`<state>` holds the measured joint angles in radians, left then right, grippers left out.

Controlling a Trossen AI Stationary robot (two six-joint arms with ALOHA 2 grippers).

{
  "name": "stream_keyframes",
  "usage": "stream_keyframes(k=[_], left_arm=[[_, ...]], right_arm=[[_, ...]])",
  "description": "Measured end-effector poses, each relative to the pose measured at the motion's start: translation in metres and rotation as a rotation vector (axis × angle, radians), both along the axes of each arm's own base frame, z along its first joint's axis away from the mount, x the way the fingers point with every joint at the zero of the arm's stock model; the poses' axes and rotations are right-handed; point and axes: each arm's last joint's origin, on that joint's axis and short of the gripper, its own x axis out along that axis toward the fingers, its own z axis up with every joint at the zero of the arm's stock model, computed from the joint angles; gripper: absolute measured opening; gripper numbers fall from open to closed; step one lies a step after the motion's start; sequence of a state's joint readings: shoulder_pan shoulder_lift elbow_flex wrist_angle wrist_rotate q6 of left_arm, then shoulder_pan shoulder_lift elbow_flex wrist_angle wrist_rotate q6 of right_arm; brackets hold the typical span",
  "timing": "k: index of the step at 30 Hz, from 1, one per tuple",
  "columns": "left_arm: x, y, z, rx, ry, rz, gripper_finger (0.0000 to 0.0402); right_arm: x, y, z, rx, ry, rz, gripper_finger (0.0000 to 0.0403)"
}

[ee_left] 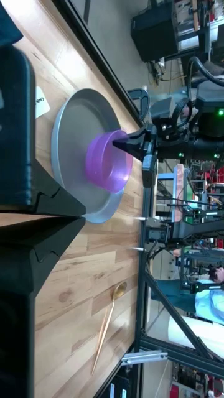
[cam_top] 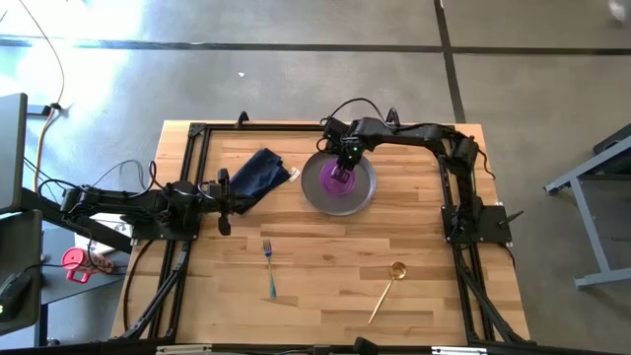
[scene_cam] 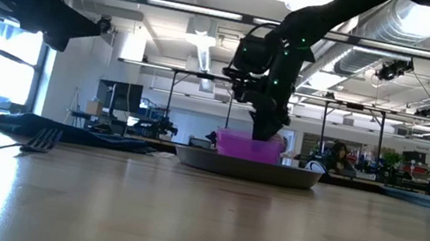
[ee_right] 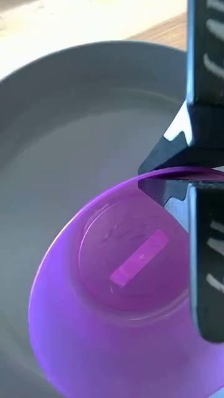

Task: Set table place
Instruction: Put the purple bowl on the gray plate

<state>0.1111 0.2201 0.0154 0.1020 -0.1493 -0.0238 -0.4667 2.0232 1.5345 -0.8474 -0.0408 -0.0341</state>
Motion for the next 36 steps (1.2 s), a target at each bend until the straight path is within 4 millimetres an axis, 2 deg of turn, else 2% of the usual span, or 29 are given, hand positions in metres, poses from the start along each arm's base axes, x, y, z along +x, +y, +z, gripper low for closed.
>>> stream_keyframes(k=[17,25,36], left_arm=[[0.0,0.0,0.0,0.0,0.0,0.0,0.0003],[0.0,0.0,0.0,0.0,0.0,0.0,0.0003],[0.0,0.0,0.0,0.0,0.0,0.0,0.0003]], right_arm=[[0.004,0.009,0.0,0.006,-0.006,0.043,0.0],[-0.002,0.012,-0.018,-0.004,0.023,0.041,0.0],[-0.002,0.011,-0.019,-0.016,0.015,0.065,0.0011]])
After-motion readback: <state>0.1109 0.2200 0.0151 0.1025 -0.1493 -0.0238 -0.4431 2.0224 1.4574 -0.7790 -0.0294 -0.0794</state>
